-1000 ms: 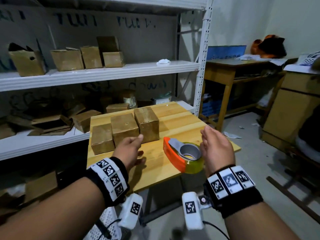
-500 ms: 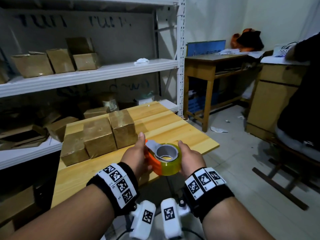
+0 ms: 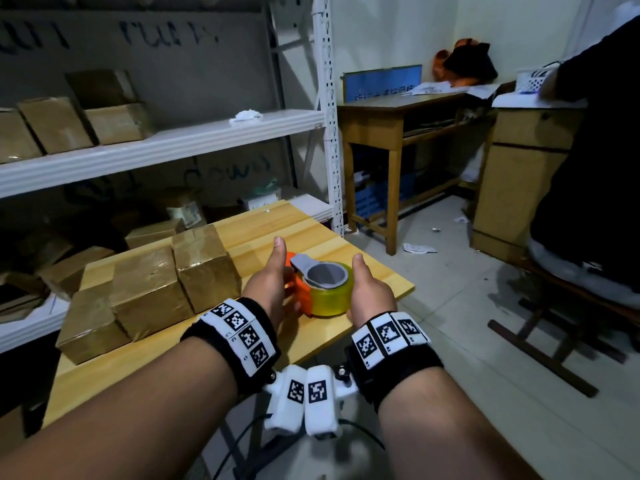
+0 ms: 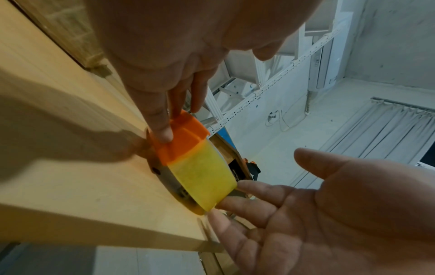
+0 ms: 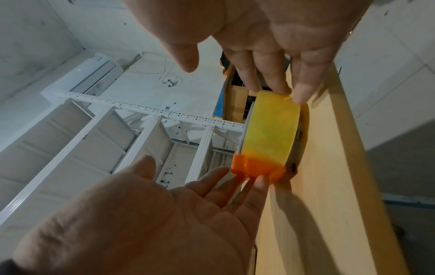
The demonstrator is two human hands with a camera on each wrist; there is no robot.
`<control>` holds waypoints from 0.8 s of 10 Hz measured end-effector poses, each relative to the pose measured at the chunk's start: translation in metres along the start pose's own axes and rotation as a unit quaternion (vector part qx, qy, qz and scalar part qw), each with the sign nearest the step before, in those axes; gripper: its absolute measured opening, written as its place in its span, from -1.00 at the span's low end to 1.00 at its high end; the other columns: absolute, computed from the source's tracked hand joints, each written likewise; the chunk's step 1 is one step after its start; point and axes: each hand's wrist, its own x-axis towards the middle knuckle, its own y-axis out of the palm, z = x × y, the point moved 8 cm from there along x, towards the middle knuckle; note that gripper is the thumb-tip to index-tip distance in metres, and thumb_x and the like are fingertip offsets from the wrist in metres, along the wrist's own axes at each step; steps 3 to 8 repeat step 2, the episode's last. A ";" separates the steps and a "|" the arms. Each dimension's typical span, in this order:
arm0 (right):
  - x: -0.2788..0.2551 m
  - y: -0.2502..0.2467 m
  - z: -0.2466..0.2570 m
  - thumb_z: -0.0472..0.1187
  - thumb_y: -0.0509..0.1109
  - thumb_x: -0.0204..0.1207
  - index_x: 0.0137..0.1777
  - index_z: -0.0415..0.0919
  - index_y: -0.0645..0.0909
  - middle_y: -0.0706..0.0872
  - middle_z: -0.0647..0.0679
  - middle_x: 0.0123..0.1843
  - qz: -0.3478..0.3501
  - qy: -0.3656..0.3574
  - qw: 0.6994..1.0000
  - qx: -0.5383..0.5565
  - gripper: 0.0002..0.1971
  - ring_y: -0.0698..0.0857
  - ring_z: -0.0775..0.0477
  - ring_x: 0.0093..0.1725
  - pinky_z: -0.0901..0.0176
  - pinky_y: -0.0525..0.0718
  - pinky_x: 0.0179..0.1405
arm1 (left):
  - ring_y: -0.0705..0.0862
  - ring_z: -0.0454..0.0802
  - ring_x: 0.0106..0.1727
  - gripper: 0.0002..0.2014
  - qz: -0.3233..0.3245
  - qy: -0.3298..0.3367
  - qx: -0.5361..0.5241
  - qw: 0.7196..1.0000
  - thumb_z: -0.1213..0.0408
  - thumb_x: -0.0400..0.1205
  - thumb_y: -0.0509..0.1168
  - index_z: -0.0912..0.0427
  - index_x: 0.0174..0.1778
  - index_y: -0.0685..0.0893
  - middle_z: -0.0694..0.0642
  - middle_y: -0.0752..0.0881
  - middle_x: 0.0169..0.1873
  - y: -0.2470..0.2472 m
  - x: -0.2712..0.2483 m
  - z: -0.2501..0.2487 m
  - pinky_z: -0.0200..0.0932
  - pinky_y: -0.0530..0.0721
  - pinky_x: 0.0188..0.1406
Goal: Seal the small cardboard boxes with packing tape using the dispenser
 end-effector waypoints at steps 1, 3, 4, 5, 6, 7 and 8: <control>0.008 0.002 -0.003 0.17 0.22 0.82 0.48 -0.56 0.61 0.71 -0.53 0.45 0.002 -0.005 1.000 0.001 -0.30 0.71 -0.50 0.45 -0.18 0.70 0.38 | 0.74 0.19 0.30 -0.11 0.009 -0.005 0.010 1.000 -0.56 0.59 0.16 0.22 0.42 0.70 0.14 0.80 0.30 -0.003 0.008 0.006 0.08 0.80 0.08; 0.007 -0.005 0.000 0.16 0.23 0.83 0.48 -0.57 0.60 0.71 -0.52 0.46 -0.011 -0.004 1.000 0.001 -0.31 0.71 -0.48 0.45 0.04 0.65 0.15 | 0.71 0.22 0.31 -0.22 0.019 -0.008 0.015 1.000 -0.53 0.63 0.15 0.19 0.25 0.69 0.10 0.74 0.33 -0.013 0.008 0.008 0.22 0.77 0.34; 0.007 -0.005 0.000 0.16 0.23 0.83 0.48 -0.57 0.60 0.71 -0.52 0.46 -0.011 -0.004 1.000 0.001 -0.31 0.71 -0.48 0.45 0.04 0.65 0.15 | 0.71 0.22 0.31 -0.22 0.019 -0.008 0.015 1.000 -0.53 0.63 0.15 0.19 0.25 0.69 0.10 0.74 0.33 -0.013 0.008 0.008 0.22 0.77 0.34; 0.007 -0.005 0.000 0.16 0.23 0.83 0.48 -0.57 0.60 0.71 -0.52 0.46 -0.011 -0.004 1.000 0.001 -0.31 0.71 -0.48 0.45 0.04 0.65 0.15 | 0.71 0.22 0.31 -0.22 0.019 -0.008 0.015 1.000 -0.53 0.63 0.15 0.19 0.25 0.69 0.10 0.74 0.33 -0.013 0.008 0.008 0.22 0.77 0.34; 0.007 -0.005 0.000 0.16 0.23 0.83 0.48 -0.57 0.60 0.71 -0.52 0.46 -0.011 -0.004 1.000 0.001 -0.31 0.71 -0.48 0.45 0.04 0.65 0.15 | 0.71 0.22 0.31 -0.22 0.019 -0.008 0.015 1.000 -0.53 0.63 0.15 0.19 0.25 0.69 0.10 0.74 0.33 -0.013 0.008 0.008 0.22 0.77 0.34; 0.007 -0.005 0.000 0.16 0.23 0.83 0.48 -0.57 0.60 0.71 -0.52 0.46 -0.011 -0.004 1.000 0.001 -0.31 0.71 -0.48 0.45 0.04 0.65 0.15 | 0.71 0.22 0.31 -0.22 0.019 -0.008 0.015 1.000 -0.53 0.63 0.15 0.19 0.25 0.69 0.10 0.74 0.33 -0.013 0.008 0.008 0.22 0.77 0.34; 0.007 -0.005 0.000 0.16 0.23 0.83 0.48 -0.57 0.60 0.71 -0.52 0.46 -0.011 -0.004 1.000 0.001 -0.31 0.71 -0.48 0.45 0.04 0.65 0.15 | 0.71 0.22 0.31 -0.22 0.019 -0.008 0.015 1.000 -0.53 0.63 0.15 0.19 0.25 0.69 0.10 0.74 0.33 -0.013 0.008 0.008 0.22 0.77 0.34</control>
